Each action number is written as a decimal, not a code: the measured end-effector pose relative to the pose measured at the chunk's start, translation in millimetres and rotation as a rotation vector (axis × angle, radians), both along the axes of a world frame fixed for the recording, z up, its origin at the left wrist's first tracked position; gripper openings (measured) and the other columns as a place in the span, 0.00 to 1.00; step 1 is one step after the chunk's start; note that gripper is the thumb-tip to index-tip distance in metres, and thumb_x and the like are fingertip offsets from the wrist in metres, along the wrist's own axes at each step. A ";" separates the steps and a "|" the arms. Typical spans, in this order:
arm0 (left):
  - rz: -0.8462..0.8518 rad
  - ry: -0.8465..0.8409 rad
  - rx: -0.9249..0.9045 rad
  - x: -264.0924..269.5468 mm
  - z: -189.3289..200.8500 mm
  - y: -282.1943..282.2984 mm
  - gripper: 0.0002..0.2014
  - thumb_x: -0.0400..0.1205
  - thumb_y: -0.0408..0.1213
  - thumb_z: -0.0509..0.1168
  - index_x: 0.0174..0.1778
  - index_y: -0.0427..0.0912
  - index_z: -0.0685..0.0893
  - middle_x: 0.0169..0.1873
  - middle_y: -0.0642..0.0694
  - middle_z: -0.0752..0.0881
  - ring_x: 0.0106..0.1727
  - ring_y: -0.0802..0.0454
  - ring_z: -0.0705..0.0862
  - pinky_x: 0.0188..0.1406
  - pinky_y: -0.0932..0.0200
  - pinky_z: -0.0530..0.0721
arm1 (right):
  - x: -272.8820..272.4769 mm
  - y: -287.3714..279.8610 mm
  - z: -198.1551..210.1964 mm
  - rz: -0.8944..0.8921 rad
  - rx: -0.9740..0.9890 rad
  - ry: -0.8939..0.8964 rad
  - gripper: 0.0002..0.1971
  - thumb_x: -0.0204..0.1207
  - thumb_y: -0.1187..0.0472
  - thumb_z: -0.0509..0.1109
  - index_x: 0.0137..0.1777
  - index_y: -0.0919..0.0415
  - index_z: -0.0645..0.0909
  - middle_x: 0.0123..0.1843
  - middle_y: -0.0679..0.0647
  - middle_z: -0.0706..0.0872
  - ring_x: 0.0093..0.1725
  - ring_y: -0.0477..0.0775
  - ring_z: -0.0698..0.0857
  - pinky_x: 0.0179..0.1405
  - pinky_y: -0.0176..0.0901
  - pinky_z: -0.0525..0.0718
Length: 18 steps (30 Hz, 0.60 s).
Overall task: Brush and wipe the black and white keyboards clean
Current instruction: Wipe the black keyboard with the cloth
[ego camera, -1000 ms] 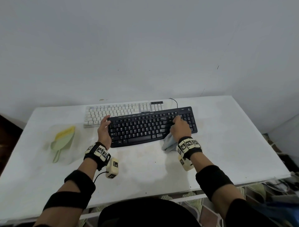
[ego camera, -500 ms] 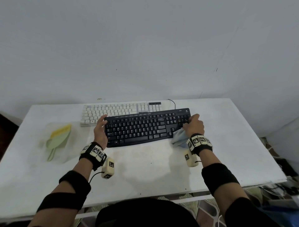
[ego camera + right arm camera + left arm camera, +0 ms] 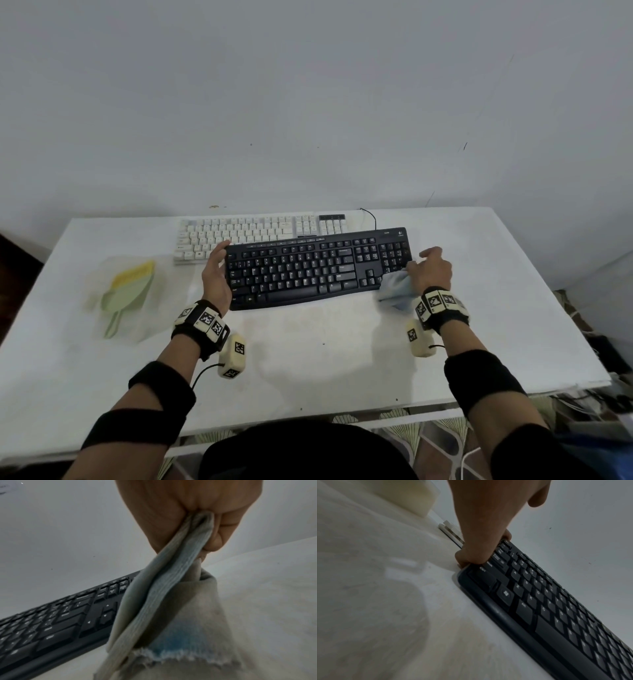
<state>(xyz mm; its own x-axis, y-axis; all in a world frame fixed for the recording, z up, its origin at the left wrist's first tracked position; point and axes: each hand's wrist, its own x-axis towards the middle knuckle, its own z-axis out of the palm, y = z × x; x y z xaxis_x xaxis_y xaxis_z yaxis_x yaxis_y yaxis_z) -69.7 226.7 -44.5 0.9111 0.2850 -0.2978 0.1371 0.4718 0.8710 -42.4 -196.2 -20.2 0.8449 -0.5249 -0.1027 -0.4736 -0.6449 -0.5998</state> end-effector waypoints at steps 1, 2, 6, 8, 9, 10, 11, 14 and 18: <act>-0.001 0.005 -0.003 -0.6 1.0 -0.5 0.16 0.74 0.49 0.70 0.58 0.55 0.90 0.70 0.42 0.84 0.69 0.45 0.81 0.79 0.33 0.74 | -0.2 -6.0 -0.3 -0.007 0.008 -0.003 0.17 0.78 0.60 0.73 0.64 0.61 0.75 0.58 0.66 0.86 0.57 0.68 0.85 0.53 0.53 0.83; 0.000 0.013 -0.008 0.0 0.0 -0.1 0.17 0.73 0.49 0.70 0.58 0.55 0.90 0.70 0.42 0.84 0.69 0.44 0.81 0.80 0.32 0.74 | -0.1 -8.9 0.1 0.000 0.021 -0.010 0.17 0.78 0.60 0.73 0.65 0.61 0.75 0.58 0.66 0.87 0.57 0.67 0.85 0.54 0.52 0.83; -0.011 0.013 -0.025 1.5 0.6 -0.9 0.17 0.74 0.47 0.70 0.59 0.54 0.89 0.66 0.44 0.84 0.66 0.45 0.82 0.79 0.32 0.74 | -0.2 4.6 1.4 0.134 0.099 -0.088 0.18 0.77 0.59 0.76 0.64 0.61 0.79 0.52 0.58 0.88 0.51 0.58 0.84 0.54 0.46 0.82; -0.011 0.017 -0.031 2.4 0.1 -0.9 0.16 0.73 0.47 0.70 0.58 0.55 0.89 0.65 0.44 0.84 0.65 0.45 0.82 0.80 0.31 0.73 | -0.9 13.6 -1.3 0.206 0.083 -0.074 0.18 0.77 0.59 0.76 0.64 0.59 0.77 0.51 0.56 0.86 0.50 0.57 0.84 0.55 0.49 0.83; -0.011 0.018 -0.035 2.7 -0.1 -1.0 0.16 0.73 0.47 0.70 0.57 0.55 0.90 0.65 0.44 0.84 0.65 0.45 0.82 0.80 0.31 0.74 | -1.2 14.9 -2.9 0.214 0.054 -0.061 0.18 0.77 0.59 0.75 0.64 0.59 0.76 0.51 0.56 0.85 0.50 0.58 0.83 0.55 0.51 0.84; -0.010 0.019 -0.037 2.4 0.2 -0.9 0.16 0.73 0.47 0.70 0.57 0.55 0.89 0.64 0.44 0.84 0.65 0.45 0.82 0.80 0.31 0.74 | -1.6 14.4 -3.7 0.196 0.019 -0.056 0.17 0.78 0.60 0.73 0.64 0.59 0.75 0.51 0.57 0.85 0.50 0.60 0.84 0.53 0.52 0.84; -0.008 0.019 -0.039 2.8 -0.6 -0.6 0.16 0.73 0.47 0.70 0.57 0.55 0.89 0.64 0.45 0.84 0.65 0.45 0.82 0.80 0.32 0.74 | -1.8 11.4 -3.9 0.153 -0.006 -0.057 0.16 0.78 0.61 0.72 0.64 0.60 0.74 0.51 0.59 0.86 0.51 0.62 0.84 0.51 0.54 0.84; -0.019 0.020 -0.039 1.7 0.7 -0.9 0.18 0.72 0.47 0.70 0.58 0.55 0.89 0.64 0.45 0.84 0.65 0.45 0.81 0.80 0.32 0.74 | -3.6 -0.7 -0.5 0.015 -0.017 -0.041 0.17 0.79 0.62 0.71 0.64 0.61 0.72 0.53 0.65 0.87 0.54 0.69 0.86 0.50 0.55 0.84; -0.012 0.018 -0.038 2.9 -2.6 1.7 0.17 0.70 0.49 0.73 0.56 0.56 0.91 0.67 0.45 0.84 0.70 0.43 0.80 0.81 0.31 0.72 | -6.1 0.9 1.5 0.148 -0.021 -0.072 0.17 0.79 0.61 0.72 0.64 0.62 0.72 0.49 0.60 0.86 0.49 0.63 0.85 0.50 0.52 0.83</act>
<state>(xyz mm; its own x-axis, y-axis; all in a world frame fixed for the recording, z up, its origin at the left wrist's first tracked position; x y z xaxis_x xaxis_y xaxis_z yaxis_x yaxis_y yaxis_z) -66.8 228.4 -47.1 0.9087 0.2622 -0.3249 0.1590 0.5024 0.8499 -48.6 -195.3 -18.7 0.9181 -0.3953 -0.0293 -0.3284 -0.7170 -0.6148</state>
